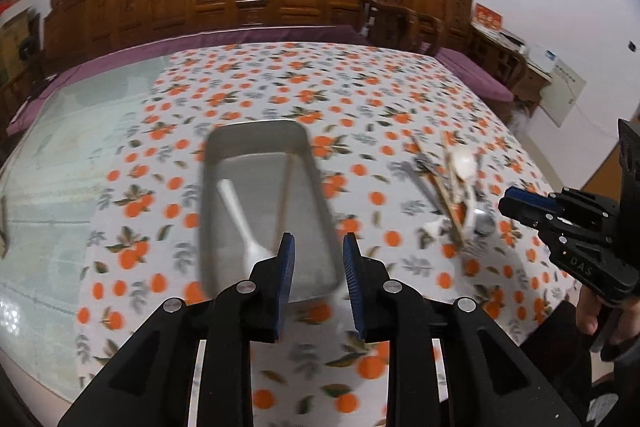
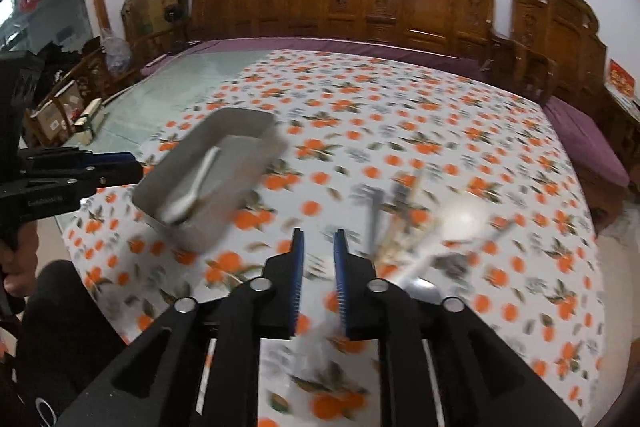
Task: Organize utensils
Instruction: 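Move both tools back to the utensil pile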
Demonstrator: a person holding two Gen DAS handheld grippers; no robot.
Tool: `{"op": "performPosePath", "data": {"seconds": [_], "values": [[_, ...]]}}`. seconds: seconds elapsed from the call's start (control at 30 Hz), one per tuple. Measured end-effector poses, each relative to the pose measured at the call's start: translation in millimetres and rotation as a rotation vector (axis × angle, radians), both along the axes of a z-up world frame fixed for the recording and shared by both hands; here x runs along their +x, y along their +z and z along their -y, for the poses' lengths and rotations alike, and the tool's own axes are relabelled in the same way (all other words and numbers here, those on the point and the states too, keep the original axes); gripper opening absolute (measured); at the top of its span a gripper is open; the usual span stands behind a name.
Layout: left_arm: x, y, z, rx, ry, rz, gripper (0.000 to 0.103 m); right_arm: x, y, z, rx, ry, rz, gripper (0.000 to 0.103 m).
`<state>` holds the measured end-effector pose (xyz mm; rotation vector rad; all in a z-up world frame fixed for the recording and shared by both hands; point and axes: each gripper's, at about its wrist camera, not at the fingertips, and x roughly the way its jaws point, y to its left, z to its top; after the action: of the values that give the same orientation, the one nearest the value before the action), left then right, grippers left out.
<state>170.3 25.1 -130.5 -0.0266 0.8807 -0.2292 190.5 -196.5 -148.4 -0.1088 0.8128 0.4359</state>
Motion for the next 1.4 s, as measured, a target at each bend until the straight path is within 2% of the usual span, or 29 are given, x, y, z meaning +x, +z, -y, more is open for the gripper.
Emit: {"op": "performPosePath", "data": {"seconds": [0.13, 0.23, 0.33, 0.57, 0.77, 0.93, 1.03, 1.27, 1.37, 1.4], "values": [[2, -9, 28, -0.001, -0.037, -0.02, 0.024, -8, -8, 29, -0.01, -0.026, -0.009, 0.02], [5, -19, 47, 0.01, -0.058, -0.034, 0.024, -15, -15, 40, -0.011, -0.03, -0.011, 0.031], [7, -27, 62, 0.016, -0.067, -0.047, 0.024, -18, -22, 52, 0.016, -0.046, -0.022, 0.031], [20, -50, 98, 0.003, -0.087, -0.089, 0.024, -10, -37, 70, -0.005, -0.065, -0.054, 0.031], [36, -68, 129, 0.021, -0.105, -0.112, 0.024, -3, -45, 85, 0.019, -0.097, -0.087, 0.031], [55, -80, 137, 0.044, -0.082, -0.137, 0.025, -2, -46, 87, 0.022, -0.1, -0.087, 0.031], [64, -84, 135, 0.029, -0.064, -0.155, 0.031, -1, -46, 88, 0.026, -0.101, -0.088, 0.031], [83, -101, 129, -0.026, -0.047, -0.248, 0.032, 1, -46, 89, 0.031, -0.106, -0.093, 0.031], [82, -102, 130, -0.044, -0.052, -0.259, 0.032, 1, -46, 89, 0.032, -0.108, -0.093, 0.031], [82, -103, 130, -0.048, -0.052, -0.262, 0.028, 1, -46, 89, 0.032, -0.11, -0.093, 0.031]]}}
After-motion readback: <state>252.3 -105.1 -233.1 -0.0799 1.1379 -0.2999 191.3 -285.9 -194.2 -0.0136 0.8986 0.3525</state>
